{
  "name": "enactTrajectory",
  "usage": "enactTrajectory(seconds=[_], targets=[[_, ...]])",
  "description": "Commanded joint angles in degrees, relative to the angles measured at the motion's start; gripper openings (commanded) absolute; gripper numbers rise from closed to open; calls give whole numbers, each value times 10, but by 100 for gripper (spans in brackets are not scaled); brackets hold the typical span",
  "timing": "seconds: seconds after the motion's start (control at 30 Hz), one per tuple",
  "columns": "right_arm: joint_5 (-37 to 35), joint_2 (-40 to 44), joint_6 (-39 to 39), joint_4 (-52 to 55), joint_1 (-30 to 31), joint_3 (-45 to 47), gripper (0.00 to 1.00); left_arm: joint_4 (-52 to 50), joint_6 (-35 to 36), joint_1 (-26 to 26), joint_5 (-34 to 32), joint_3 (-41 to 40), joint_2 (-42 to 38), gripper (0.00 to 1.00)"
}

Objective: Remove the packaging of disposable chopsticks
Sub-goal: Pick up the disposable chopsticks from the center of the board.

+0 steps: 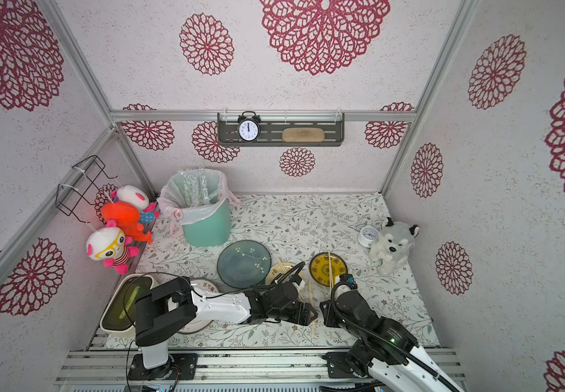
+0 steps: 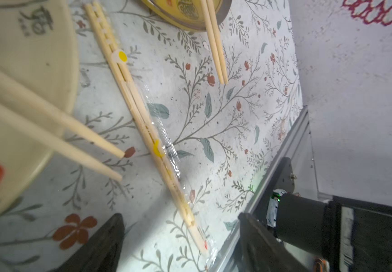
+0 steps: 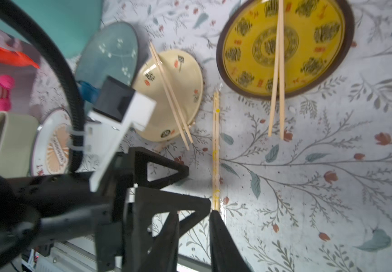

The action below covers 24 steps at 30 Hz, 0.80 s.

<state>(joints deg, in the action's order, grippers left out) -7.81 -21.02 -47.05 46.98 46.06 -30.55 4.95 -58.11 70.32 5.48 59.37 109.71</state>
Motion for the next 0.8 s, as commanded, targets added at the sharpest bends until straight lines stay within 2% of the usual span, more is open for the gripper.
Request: enactTrajectory(seconds=[0.0, 0.1, 0.17, 0.23, 0.3, 0.4, 0.47, 0.63, 0.77], targets=[[-29, -33, 20, -29, 3, -20, 30, -153, 20, 34, -64, 49, 23, 75], [-53, -25, 42, -43, 3, -29, 30, -214, 20, 43, -79, 83, 60, 65], [-50, 5, 45, -63, 1, -25, 36, -270, 29, 48, -85, 123, 83, 61], [-56, 25, 46, -70, 1, -21, 43, -334, 42, 57, -96, 172, 106, 57], [-53, 32, 46, -75, 1, -17, 60, -402, 49, 65, -118, 209, 125, 55], [-51, 36, 48, -81, 1, -12, 71, -468, 54, 67, -116, 246, 157, 48], [-49, 47, 49, -86, 0, -8, 73, -508, 60, 71, -121, 271, 178, 42], [-47, 66, 49, -89, 0, -1, 73, -561, 75, 83, -111, 315, 209, 43], [-44, 79, 49, -90, 0, 0, 73, -501, 60, 83, -115, 278, 148, 46]])
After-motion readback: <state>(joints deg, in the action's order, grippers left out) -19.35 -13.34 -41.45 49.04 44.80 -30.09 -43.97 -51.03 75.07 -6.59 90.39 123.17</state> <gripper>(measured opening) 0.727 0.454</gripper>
